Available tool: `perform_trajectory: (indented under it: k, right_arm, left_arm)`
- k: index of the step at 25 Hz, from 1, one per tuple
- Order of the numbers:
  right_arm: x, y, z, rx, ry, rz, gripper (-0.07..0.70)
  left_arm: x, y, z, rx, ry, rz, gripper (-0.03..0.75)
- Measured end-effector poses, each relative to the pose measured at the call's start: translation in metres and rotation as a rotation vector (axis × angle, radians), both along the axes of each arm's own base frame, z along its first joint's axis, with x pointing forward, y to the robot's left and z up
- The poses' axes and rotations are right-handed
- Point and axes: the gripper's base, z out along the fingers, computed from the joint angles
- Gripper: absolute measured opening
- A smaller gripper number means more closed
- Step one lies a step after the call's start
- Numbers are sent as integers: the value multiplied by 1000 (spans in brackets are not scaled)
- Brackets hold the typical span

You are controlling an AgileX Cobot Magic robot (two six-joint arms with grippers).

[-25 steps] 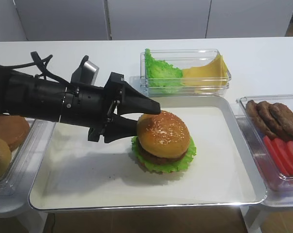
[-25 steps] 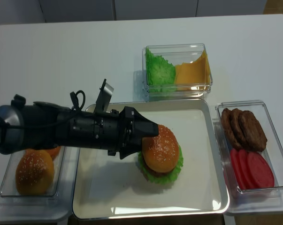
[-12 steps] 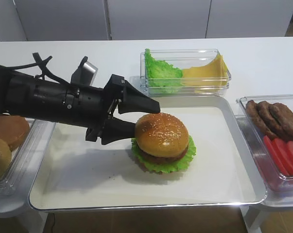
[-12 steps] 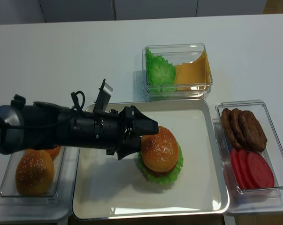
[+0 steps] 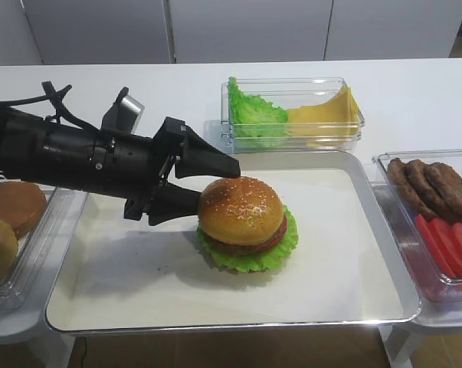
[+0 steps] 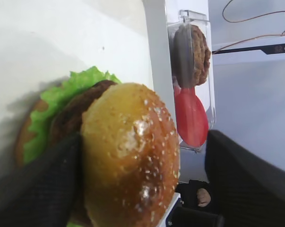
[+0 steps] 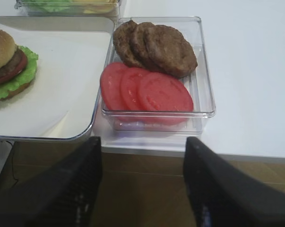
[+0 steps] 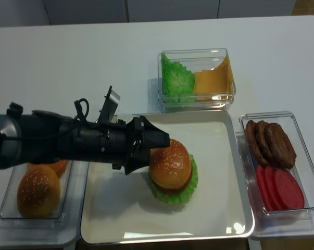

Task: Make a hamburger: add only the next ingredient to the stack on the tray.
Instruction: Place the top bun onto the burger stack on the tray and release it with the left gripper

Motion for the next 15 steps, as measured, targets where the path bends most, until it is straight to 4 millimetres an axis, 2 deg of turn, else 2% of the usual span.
perform_trajectory:
  k: [15]
  right_arm:
    - [0, 0, 0, -2, 0, 1, 431]
  left_arm:
    - [-1, 1, 0, 11, -9, -29, 587]
